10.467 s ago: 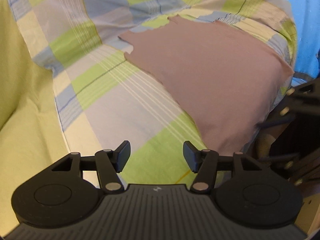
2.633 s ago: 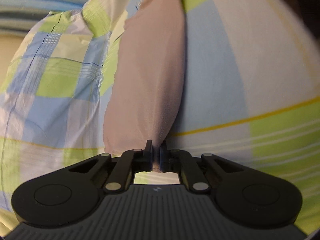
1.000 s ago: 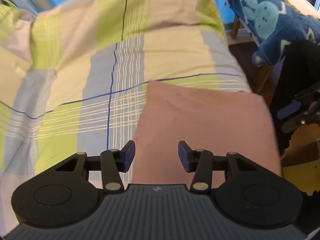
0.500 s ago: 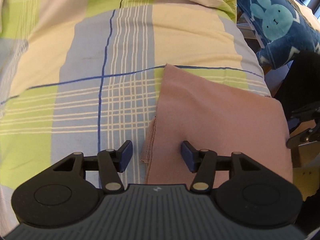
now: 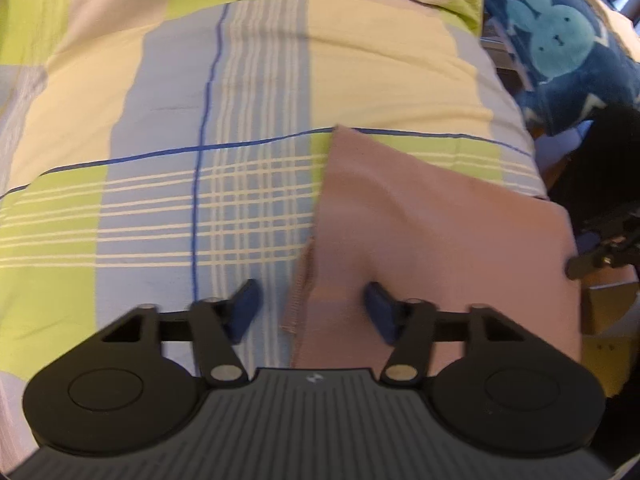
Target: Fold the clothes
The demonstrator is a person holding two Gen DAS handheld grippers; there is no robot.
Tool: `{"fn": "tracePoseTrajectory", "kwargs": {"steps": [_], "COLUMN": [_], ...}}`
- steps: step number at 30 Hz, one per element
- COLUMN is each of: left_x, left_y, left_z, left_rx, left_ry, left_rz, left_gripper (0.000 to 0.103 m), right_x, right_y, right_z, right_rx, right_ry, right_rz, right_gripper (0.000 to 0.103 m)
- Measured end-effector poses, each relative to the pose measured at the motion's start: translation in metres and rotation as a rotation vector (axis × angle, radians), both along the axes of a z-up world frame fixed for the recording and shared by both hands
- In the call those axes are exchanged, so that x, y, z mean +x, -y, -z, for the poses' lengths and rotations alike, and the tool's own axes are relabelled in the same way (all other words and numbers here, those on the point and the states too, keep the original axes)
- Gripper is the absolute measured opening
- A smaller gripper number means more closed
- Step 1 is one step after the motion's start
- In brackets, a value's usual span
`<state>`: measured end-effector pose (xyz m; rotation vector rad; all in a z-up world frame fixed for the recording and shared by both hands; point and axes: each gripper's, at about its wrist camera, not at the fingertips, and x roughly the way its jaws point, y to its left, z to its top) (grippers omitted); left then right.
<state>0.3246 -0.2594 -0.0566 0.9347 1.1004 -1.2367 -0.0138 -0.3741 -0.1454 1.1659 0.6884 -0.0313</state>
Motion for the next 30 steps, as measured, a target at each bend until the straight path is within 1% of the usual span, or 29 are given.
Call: {"fn": "tracePoseTrajectory", "kwargs": {"steps": [1, 3, 4, 5, 6, 8, 11, 14, 17, 18, 20, 25, 28, 30], "left_x": [-0.003, -0.007, -0.01, -0.013, -0.017, -0.023, -0.032, -0.038, -0.047, -0.051, -0.056, -0.072, -0.096, -0.115], "left_y": [0.001, 0.002, 0.002, 0.002, 0.002, -0.001, -0.012, -0.026, -0.043, -0.05, -0.065, -0.116, -0.145, -0.163], "left_z": [-0.001, -0.002, -0.003, -0.003, -0.004, -0.006, -0.016, -0.036, -0.062, -0.074, -0.101, -0.18, -0.222, -0.242], "left_rx": [0.004, 0.006, 0.001, -0.004, -0.009, -0.021, -0.071, -0.14, -0.217, -0.248, -0.327, -0.597, -0.755, -0.837], "left_ry": [-0.001, -0.012, -0.007, -0.001, 0.005, 0.035, 0.064, 0.098, 0.148, 0.168, 0.202, 0.273, 0.302, 0.318], "left_rz": [0.009, 0.017, 0.026, 0.036, 0.045, 0.051, 0.025, -0.032, -0.103, -0.129, -0.188, -0.327, -0.359, -0.368], "left_gripper": [0.028, 0.014, 0.011, 0.003, 0.003, 0.003, 0.003, 0.003, 0.003, 0.003, 0.003, 0.003, 0.003, 0.003], "right_x": [0.0, 0.0, 0.0, 0.0, 0.0, 0.002, 0.004, 0.006, 0.008, 0.009, 0.014, 0.026, 0.014, 0.002], "right_y": [0.0, -0.001, -0.001, 0.0, 0.001, 0.002, 0.005, 0.007, 0.009, 0.01, 0.014, 0.027, 0.015, 0.0], "right_z": [-0.001, -0.002, -0.002, -0.002, -0.007, -0.018, -0.036, -0.053, -0.07, -0.076, -0.109, -0.196, -0.255, -0.277], "right_rx": [-0.008, -0.013, -0.011, -0.009, -0.019, -0.045, -0.083, -0.121, -0.159, -0.171, -0.271, -0.537, -0.722, -0.82], "right_ry": [0.007, 0.015, 0.02, 0.024, 0.036, 0.063, 0.103, 0.143, 0.184, 0.197, 0.264, 0.442, 0.566, 0.625], "right_rz": [-0.003, -0.008, -0.012, -0.016, -0.025, -0.044, -0.074, -0.103, -0.132, -0.142, -0.164, -0.219, -0.233, -0.258], "right_gripper": [0.038, 0.032, 0.025, 0.014, 0.009, 0.006, 0.006, 0.005, 0.005, 0.005, 0.005, 0.005, 0.005, 0.005]}}
